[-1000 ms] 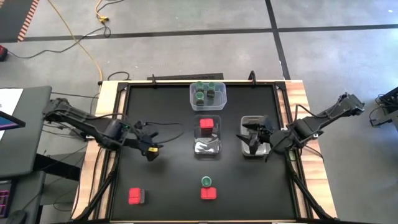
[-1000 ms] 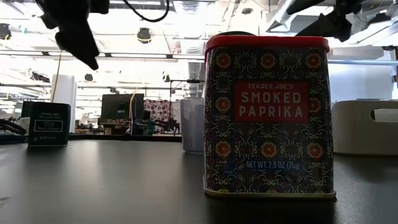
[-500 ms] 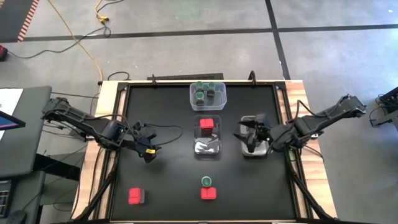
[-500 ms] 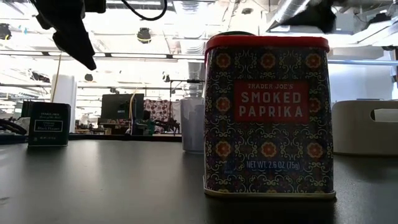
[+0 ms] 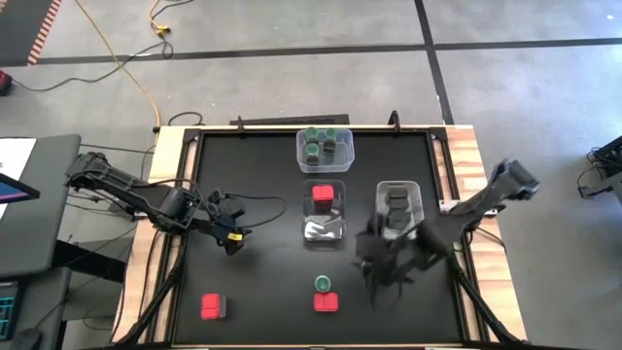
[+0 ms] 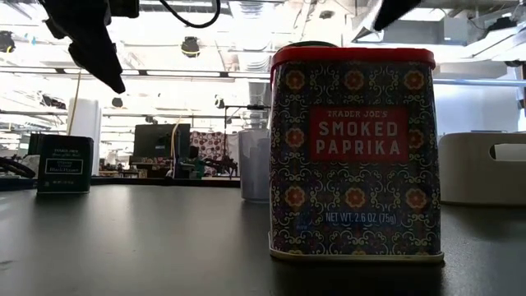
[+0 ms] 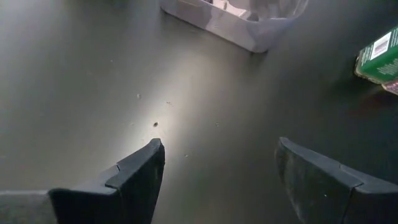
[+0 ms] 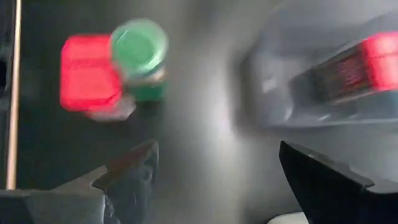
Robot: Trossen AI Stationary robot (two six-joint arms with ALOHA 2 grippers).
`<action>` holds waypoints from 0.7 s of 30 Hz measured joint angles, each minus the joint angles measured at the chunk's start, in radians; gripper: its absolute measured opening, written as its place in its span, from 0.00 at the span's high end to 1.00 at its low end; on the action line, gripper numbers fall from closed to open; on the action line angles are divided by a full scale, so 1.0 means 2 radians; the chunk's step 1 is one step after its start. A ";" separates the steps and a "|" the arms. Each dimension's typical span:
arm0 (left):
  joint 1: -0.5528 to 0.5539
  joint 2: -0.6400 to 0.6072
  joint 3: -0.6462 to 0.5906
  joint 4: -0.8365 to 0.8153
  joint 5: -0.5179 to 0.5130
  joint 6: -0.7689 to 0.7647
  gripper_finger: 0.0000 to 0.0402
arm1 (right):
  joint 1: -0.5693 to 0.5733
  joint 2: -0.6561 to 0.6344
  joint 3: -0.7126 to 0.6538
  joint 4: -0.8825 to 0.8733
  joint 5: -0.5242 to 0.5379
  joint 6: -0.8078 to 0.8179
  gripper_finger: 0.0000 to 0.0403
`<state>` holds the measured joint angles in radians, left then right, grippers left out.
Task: Sort spices by type
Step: Put the red seasoning can into the black transparent bin
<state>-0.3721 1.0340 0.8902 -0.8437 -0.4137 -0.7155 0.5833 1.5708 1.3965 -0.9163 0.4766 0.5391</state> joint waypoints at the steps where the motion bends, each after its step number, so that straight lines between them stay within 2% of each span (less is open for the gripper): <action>1: 0.000 0.000 0.000 -0.002 0.001 0.000 0.27 | 0.005 0.022 0.016 -0.018 -0.011 0.005 0.10; 4: 0.000 0.000 0.000 -0.005 0.013 0.000 0.27 | 0.020 0.079 0.049 -0.043 -0.044 0.029 0.10; 8: 0.000 0.000 0.000 -0.006 0.031 0.008 0.27 | 0.039 0.138 0.070 -0.035 -0.075 0.077 0.10; 15: -0.011 0.000 0.000 -0.006 0.036 0.021 0.27 | 0.068 0.208 0.075 0.054 -0.074 0.097 0.10; 21: -0.024 0.000 0.000 -0.006 0.036 0.019 0.27 | 0.063 0.244 0.075 0.094 -0.070 0.103 0.10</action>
<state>-0.4197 1.0342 0.8902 -0.8562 -0.3416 -0.6785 0.7098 2.0589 1.5459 -0.7280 0.3376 0.7459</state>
